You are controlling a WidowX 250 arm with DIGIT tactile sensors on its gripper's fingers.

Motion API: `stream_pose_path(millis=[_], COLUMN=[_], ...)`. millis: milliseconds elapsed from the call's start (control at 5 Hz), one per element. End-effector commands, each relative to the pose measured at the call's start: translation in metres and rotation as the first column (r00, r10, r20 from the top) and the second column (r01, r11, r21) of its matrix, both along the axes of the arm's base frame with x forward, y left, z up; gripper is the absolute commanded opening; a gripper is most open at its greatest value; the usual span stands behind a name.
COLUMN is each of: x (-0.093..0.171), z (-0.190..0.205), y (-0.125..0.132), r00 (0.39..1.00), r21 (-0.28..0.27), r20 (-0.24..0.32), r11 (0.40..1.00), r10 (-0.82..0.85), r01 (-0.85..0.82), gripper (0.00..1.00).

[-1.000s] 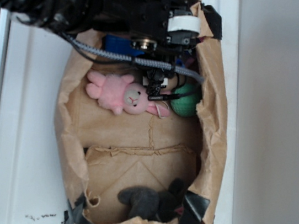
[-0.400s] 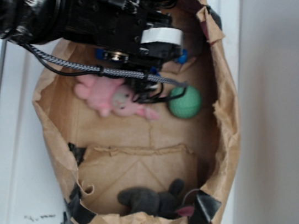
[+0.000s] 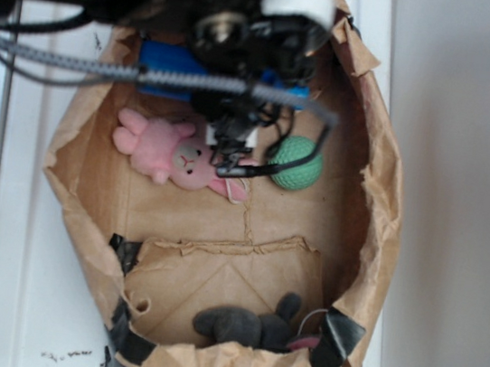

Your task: Grab the blue bottle.

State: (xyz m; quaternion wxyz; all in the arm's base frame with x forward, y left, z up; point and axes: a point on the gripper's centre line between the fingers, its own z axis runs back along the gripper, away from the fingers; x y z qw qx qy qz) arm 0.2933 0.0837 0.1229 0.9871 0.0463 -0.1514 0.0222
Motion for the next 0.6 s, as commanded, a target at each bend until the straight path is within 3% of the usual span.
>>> stream_pose_path(millis=[0, 200, 400], x=[0.003, -0.007, -0.010], z=[0.070, 0.078, 0.076], y=[-0.035, -0.054, -0.057], r00=[0.995, 0.987, 0.979], r21=[-0.036, -0.021, -0.001], r20=[0.052, 0.066, 0.090], r11=[0.995, 0.989, 0.983], r10=[-0.090, -0.148, -0.184], r01=[0.092, 0.149, 0.185], gripper=[0.00, 0.00, 0.00])
